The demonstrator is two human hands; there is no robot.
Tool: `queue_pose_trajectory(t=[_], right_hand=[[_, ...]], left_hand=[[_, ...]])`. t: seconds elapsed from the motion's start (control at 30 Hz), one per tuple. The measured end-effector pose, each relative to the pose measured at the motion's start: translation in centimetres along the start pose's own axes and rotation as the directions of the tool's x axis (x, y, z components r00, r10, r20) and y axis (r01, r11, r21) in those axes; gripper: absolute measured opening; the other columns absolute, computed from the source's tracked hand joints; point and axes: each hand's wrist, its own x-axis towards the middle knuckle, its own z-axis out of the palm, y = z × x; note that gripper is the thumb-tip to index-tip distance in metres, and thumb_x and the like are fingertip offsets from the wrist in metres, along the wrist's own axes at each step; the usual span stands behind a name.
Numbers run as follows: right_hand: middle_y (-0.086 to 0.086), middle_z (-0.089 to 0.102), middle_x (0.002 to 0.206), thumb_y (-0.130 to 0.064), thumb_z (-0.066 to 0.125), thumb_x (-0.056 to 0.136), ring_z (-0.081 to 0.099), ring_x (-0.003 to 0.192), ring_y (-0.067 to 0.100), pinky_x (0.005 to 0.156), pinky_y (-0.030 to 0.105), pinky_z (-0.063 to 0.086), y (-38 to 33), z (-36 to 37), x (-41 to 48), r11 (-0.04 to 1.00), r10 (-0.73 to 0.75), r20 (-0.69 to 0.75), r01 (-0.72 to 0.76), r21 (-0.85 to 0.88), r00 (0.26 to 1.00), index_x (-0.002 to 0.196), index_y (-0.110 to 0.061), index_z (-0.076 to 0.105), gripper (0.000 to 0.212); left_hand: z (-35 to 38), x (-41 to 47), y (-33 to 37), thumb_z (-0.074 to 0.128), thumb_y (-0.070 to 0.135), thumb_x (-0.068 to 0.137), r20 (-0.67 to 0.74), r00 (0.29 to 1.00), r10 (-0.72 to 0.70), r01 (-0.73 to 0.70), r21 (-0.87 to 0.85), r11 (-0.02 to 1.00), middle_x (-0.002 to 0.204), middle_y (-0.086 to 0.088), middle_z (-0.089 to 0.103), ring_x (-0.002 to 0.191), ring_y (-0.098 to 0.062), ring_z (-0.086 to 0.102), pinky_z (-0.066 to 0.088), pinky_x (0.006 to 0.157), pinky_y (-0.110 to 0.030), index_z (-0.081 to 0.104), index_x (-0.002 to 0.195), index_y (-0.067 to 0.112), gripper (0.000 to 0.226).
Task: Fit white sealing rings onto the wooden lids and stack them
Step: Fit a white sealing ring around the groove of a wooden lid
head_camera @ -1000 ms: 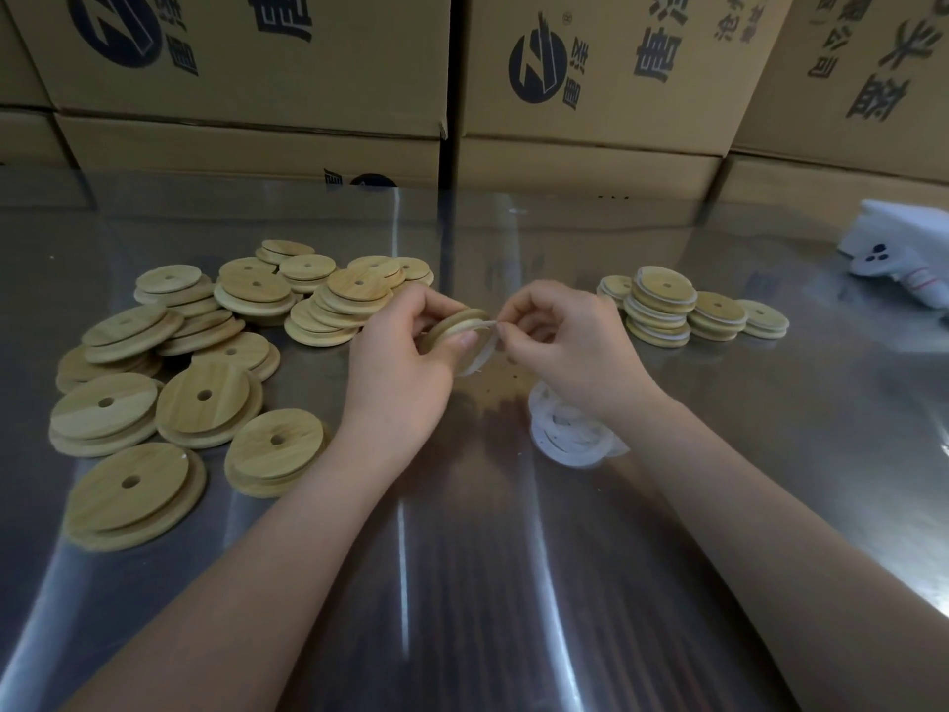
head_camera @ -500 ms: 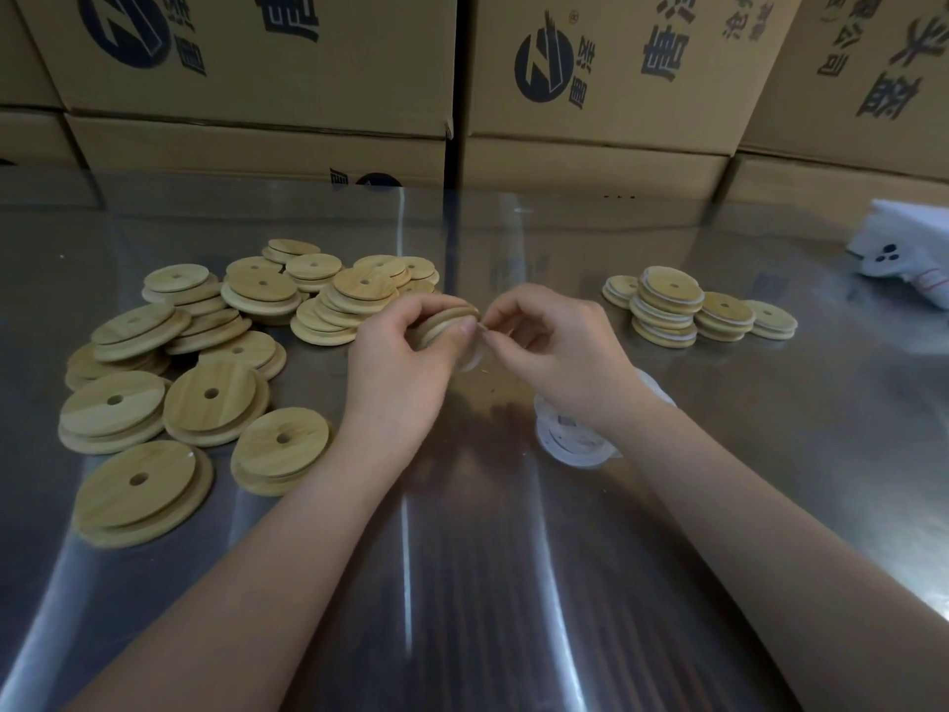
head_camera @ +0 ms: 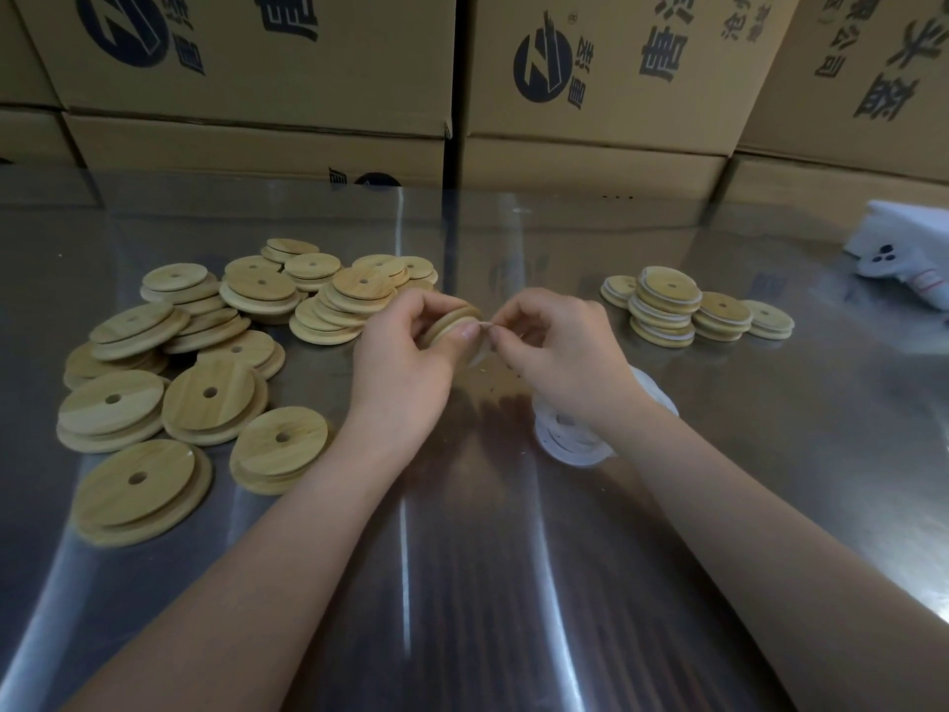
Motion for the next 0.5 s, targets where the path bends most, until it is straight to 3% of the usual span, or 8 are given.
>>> queue_pose_trajectory(t=[0.23,0.5], right_hand=[[-0.014,0.064,0.069,-0.02,0.068,0.085,0.061,0.068,0.003,0.067,0.029,0.051,0.48,-0.53,0.35,0.998,0.027,0.056,-0.024,-0.056,0.998,0.074,-0.032,0.061,0.018],[-0.012,0.062,0.071,-0.013,0.068,0.088,0.057,0.063,0.0,0.065,0.024,0.047,0.93,-0.83,0.08,0.998,-0.043,0.103,0.047,-0.034,0.994,0.082,-0.028,0.063,0.017]], left_hand=[[0.11,0.07,0.16,0.071,0.009,0.086,0.03,0.996,0.085,-0.088,0.122,0.989,0.091,0.008,0.07,0.092,-0.006,0.066,0.054,0.089,-0.032,0.065,0.088,0.027,0.02],[-0.18,-0.04,0.18,0.07,0.011,0.086,0.099,0.982,0.163,-0.184,0.255,0.949,0.089,0.014,0.066,0.09,0.0,0.061,0.05,0.084,-0.023,0.067,0.096,0.02,0.013]])
